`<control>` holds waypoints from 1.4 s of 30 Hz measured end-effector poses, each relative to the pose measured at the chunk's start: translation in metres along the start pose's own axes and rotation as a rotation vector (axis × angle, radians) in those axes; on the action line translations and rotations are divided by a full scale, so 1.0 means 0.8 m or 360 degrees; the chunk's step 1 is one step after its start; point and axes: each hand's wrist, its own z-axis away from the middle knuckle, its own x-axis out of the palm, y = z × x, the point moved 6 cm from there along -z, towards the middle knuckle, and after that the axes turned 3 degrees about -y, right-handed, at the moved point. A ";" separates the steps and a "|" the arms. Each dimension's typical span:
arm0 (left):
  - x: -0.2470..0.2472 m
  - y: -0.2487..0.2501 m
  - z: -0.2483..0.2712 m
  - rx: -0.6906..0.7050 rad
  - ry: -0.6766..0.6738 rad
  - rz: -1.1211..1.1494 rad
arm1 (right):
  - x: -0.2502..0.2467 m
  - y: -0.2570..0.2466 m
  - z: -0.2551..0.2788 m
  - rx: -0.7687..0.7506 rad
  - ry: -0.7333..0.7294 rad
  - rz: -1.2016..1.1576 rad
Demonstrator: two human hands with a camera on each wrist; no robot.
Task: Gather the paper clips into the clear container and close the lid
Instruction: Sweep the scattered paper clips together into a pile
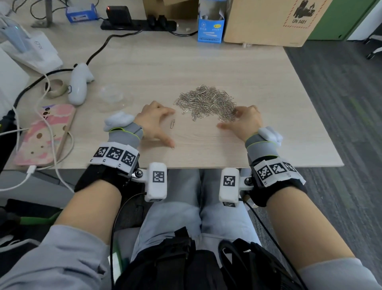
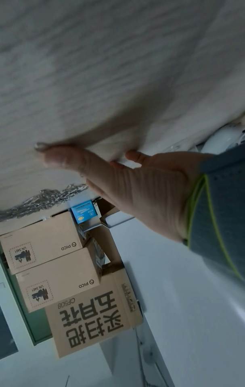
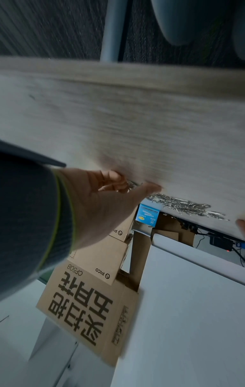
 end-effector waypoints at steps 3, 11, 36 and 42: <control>-0.002 0.003 -0.008 0.0084 0.0210 0.0280 | 0.008 -0.004 -0.005 -0.0074 0.0004 -0.0098; 0.003 0.018 -0.053 0.0094 0.0548 0.0469 | 0.022 -0.010 -0.018 -0.0077 0.0096 -0.0293; 0.025 0.044 -0.121 0.0047 -0.0109 -0.0474 | -0.002 -0.015 -0.074 -0.0212 0.0316 -0.0570; 0.027 0.058 -0.139 0.0195 -0.0049 -0.0532 | 0.043 -0.035 -0.082 -0.0217 -0.0338 -0.0053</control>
